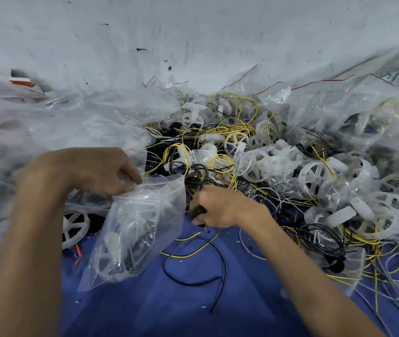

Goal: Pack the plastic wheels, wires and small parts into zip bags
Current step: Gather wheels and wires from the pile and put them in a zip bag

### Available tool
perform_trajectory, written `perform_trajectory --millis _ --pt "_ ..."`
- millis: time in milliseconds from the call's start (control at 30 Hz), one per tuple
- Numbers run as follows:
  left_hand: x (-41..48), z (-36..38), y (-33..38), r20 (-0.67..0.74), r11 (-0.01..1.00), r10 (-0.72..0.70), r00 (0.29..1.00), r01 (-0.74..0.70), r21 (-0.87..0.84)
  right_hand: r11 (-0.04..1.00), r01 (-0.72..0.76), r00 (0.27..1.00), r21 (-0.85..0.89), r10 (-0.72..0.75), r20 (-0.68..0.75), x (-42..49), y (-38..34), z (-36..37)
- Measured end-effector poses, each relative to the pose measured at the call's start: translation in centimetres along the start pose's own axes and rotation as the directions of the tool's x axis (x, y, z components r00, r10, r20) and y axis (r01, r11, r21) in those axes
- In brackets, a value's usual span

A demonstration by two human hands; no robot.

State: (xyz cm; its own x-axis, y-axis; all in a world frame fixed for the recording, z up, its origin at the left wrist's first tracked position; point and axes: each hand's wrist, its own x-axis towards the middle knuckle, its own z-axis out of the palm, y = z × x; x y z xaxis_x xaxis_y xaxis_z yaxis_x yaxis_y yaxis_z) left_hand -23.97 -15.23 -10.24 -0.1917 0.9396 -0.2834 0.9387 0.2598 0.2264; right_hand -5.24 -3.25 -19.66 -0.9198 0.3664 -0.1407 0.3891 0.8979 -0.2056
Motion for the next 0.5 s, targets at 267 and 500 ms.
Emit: perform_trajectory --millis 267,500 --pt "-0.3 0.0 0.7 0.078 0.999 0.048 0.996 -0.046 -0.027 0.896 0.004 0.994 0.445 0.043 -0.096 -2.0 1.6 -3.0" --pt "-0.3 0.3 1.3 0.08 0.998 0.046 0.996 -0.043 -0.043 0.989 -0.087 0.994 0.119 0.078 0.075 -0.7 0.1 -0.8"
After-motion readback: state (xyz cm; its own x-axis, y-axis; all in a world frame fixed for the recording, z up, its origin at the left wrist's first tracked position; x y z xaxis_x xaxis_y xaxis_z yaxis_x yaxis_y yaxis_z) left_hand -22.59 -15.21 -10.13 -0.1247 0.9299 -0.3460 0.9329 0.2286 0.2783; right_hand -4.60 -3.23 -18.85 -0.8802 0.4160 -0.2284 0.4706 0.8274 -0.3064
